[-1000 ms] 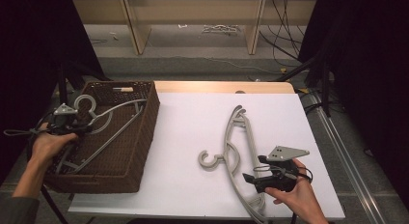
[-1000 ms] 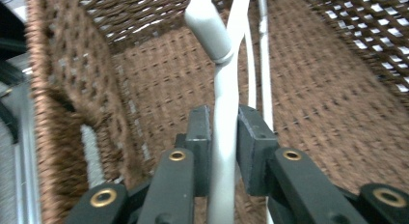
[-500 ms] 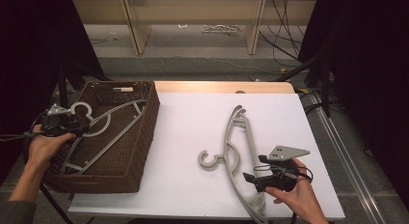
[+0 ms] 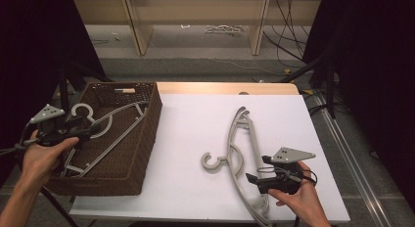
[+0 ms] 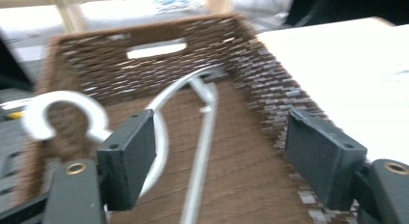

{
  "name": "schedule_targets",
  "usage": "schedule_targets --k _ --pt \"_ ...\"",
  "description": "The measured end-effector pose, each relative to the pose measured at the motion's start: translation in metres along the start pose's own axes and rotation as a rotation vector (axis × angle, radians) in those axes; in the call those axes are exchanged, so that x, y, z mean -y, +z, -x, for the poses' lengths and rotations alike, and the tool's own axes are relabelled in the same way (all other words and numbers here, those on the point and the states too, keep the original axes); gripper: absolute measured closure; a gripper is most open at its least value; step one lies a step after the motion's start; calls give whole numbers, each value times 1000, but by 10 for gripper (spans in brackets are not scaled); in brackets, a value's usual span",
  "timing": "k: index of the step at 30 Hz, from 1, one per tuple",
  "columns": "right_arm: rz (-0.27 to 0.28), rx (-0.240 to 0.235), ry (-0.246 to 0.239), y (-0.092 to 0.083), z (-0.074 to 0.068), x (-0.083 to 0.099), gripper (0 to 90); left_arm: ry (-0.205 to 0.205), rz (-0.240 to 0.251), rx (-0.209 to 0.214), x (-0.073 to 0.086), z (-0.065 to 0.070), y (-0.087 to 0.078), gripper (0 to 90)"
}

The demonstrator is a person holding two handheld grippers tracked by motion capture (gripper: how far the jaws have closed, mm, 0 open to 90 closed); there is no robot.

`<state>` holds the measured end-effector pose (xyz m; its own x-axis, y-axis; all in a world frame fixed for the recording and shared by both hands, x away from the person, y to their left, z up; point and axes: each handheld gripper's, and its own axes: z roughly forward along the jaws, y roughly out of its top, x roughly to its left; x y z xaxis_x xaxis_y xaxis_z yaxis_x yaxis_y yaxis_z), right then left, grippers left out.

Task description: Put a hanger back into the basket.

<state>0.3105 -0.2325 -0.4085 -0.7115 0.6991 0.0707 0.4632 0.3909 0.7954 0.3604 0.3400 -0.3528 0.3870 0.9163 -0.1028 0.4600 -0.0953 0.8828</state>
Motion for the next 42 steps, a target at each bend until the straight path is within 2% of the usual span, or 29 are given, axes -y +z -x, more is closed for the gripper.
schedule_targets --k 9,12,17,21,25,31,36,38,40,42 --pt "44 -2 30 -1 -7 3 191 34 137 139 5 62 -11 252" --pt "59 7 25 -1 -8 3 191 47 155 173 9 80 -10 246" --pt "91 -4 30 -1 -10 3 191 56 187 230 16 107 -7 235" --pt "94 -5 30 -1 -11 2 191 78 195 268 21 126 -4 220" --pt "96 -4 28 -1 -11 3 191 111 209 292 28 140 1 213" --pt "109 2 30 2 -13 3 190 118 217 305 47 156 13 184" --pt "98 -1 23 3 -14 3 190 144 201 325 61 166 22 173" --pt "103 -6 23 4 -14 3 190 174 192 327 64 169 23 172" --pt "85 -13 25 4 -15 3 190 179 187 333 69 173 24 173" --pt "90 -1 18 6 -15 3 190 182 173 338 75 175 25 173"
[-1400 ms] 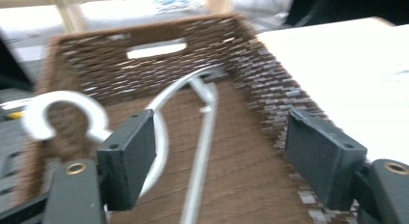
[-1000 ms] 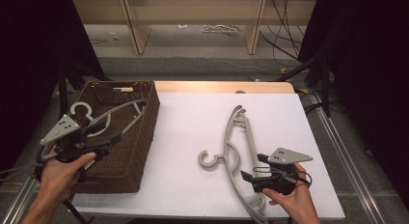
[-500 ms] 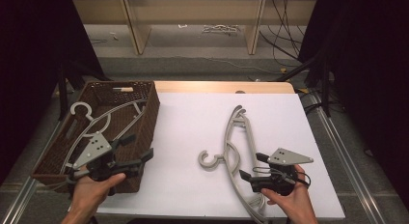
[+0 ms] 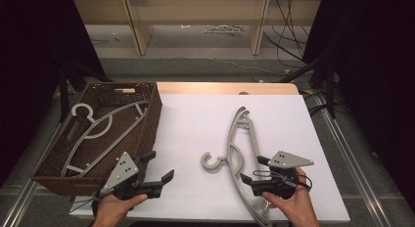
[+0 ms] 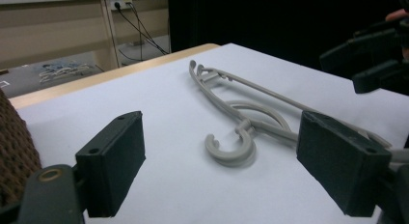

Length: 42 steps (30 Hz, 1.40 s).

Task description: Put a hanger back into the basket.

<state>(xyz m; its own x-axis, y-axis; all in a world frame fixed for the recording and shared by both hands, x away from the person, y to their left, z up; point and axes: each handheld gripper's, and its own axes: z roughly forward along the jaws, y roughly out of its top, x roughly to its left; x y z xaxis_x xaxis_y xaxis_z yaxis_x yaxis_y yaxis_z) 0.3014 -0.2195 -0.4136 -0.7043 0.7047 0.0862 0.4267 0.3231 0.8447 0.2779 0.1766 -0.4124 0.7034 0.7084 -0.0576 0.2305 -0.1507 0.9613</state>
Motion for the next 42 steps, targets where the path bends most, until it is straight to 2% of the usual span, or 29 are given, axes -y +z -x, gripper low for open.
schedule_targets --k 8,11,14,16,18,19,20,21,23,24,25,26,28,35,37,38,42 --pt "-35 9 -48 9 -8 -3 192 0 -19 12 20 6 5 177" --pt "-59 13 -55 15 -12 -6 188 19 -31 11 22 8 9 177" --pt "-100 24 -91 26 -15 -7 186 29 -27 9 22 7 9 177" --pt "-143 30 -109 34 -17 -6 184 26 -24 6 22 6 9 177" --pt "-193 38 -103 38 -19 -5 183 24 -26 7 22 6 9 178" --pt "-214 44 -124 41 -18 -4 183 26 -31 6 23 6 9 177" --pt "-264 56 -136 46 -19 -3 187 25 -31 5 23 6 9 178" --pt "-280 73 -134 49 -20 -1 190 25 -29 4 23 6 9 178" --pt "-357 63 -142 56 -21 1 209 26 -25 5 22 6 9 178" --pt "-374 69 -135 59 -23 3 223 9 -24 5 23 6 9 178" --pt "-398 69 -147 62 -23 4 238 18 -25 4 23 6 8 178" --pt "-410 46 -167 65 -21 4 257 25 -25 5 23 5 8 178" --pt "-446 48 -133 66 -23 3 291 15 -25 7 23 5 9 181" --pt "-514 33 -132 76 -21 3 423 23 -30 11 23 4 9 185" --pt "-538 37 -133 78 -20 3 450 11 -34 13 24 5 9 186" --pt "-549 37 -123 79 -20 3 465 21 -34 13 23 4 9 189" --pt "-558 30 -111 84 -18 3 511 30 -49 23 24 4 10 195"
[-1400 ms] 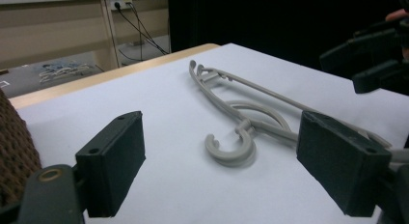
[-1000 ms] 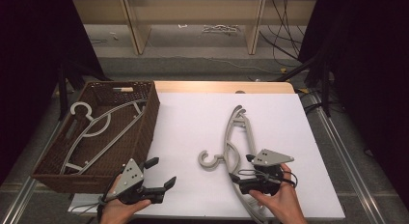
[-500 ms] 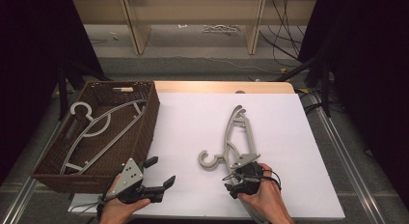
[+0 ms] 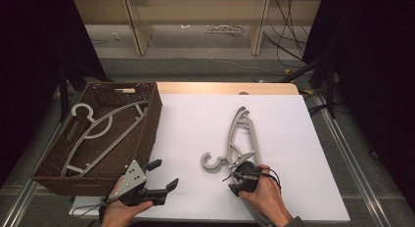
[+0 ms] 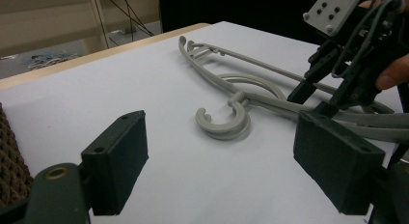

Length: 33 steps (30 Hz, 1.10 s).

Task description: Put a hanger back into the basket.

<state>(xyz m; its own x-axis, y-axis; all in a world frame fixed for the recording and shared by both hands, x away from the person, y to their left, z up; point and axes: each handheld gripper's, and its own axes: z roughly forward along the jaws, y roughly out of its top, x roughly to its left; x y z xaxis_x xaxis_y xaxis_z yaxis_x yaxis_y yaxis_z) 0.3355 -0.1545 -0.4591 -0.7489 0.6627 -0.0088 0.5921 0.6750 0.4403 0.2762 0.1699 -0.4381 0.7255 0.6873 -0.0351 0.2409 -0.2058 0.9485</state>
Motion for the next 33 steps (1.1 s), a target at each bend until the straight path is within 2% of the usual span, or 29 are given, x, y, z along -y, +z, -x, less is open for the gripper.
schedule_targets --k 4,7,9,12,13,15,17,21,29,30,32,33 --pt "-6 -1 3 0 0 -6 561 -1 0 -2 0 0 0 200" --pt "-30 13 6 -1 0 -9 604 4 -3 -1 0 0 0 205" --pt "-35 2 5 0 1 -9 654 3 0 2 0 0 1 208" --pt "-44 -3 -11 -1 0 -8 671 6 1 1 0 0 0 209" --pt "-46 1 -7 -1 0 -8 676 -7 4 2 -1 0 0 211" --pt "-54 2 0 -3 1 -7 686 1 -1 -3 0 -2 -1 212" --pt "-56 -12 -1 -5 1 -7 703 -12 6 4 0 -2 -1 212" --pt "-48 -45 -14 -8 -1 -6 743 -8 4 8 0 -3 -1 212" --pt "-74 -33 -35 -16 -2 -4 758 -14 0 14 0 -2 -1 215" --pt "-78 -33 -48 -18 -2 -3 760 7 -11 14 0 -3 -2 216" --pt "-73 -36 -55 -20 -3 -2 765 0 -19 16 1 -1 -1 226" --pt "-70 -41 -56 -22 -4 -1 768 24 -21 17 0 -2 -2 231"
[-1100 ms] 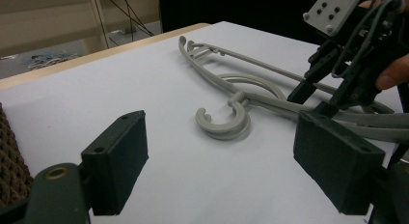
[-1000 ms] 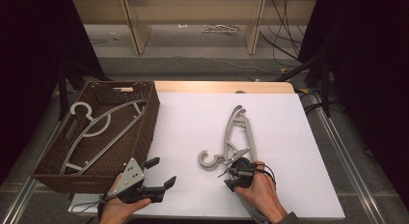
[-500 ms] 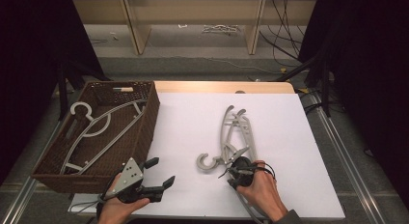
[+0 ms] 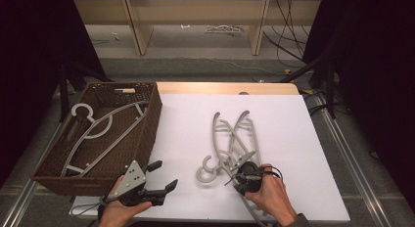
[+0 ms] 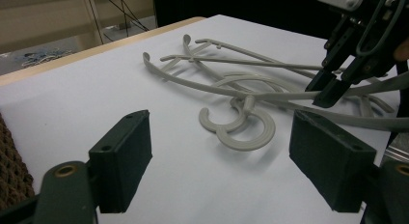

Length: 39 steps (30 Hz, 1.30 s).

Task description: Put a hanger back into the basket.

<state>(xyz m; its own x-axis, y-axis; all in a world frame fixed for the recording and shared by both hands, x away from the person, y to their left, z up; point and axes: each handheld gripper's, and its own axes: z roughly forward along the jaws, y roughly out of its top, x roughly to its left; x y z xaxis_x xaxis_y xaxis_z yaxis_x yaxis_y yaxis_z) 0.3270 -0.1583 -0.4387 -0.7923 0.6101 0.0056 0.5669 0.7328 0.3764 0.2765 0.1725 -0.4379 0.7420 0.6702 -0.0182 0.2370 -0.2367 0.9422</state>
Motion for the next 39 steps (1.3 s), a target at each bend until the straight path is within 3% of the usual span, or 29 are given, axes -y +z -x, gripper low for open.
schedule_targets --k 2,9,12,16,18,20,25,27,30,33,36,39 --pt "11 -5 -13 -4 -1 1 772 -2 4 4 -1 0 1 232" --pt "24 -17 -65 -17 -10 5 788 84 -15 1 -5 -2 9 232" --pt "31 -29 -87 -21 -14 5 790 112 -43 7 -9 -5 19 238" --pt "34 -42 -110 -24 -17 4 793 192 -104 4 -16 -6 42 277" --pt "37 -46 -116 -25 -17 5 793 214 -144 30 -20 -5 56 293" --pt "37 -48 -115 -26 -18 6 793 292 -204 48 -24 -4 69 317" --pt "44 -62 -130 -30 -18 7 794 428 -300 101 -29 -1 99 359" --pt "48 -64 -143 -31 -18 7 794 467 -317 102 -30 0 107 369" --pt "49 -75 -153 -33 -19 7 795 485 -325 143 -31 -1 116 393" --pt "54 -74 -166 -34 -20 6 795 531 -346 197 -31 -3 122 420" --pt "56 -80 -172 -36 -20 7 794 549 -354 214 -30 -1 125 412" --pt "57 -89 -188 -37 -21 6 794 608 -359 246 -30 2 130 413"
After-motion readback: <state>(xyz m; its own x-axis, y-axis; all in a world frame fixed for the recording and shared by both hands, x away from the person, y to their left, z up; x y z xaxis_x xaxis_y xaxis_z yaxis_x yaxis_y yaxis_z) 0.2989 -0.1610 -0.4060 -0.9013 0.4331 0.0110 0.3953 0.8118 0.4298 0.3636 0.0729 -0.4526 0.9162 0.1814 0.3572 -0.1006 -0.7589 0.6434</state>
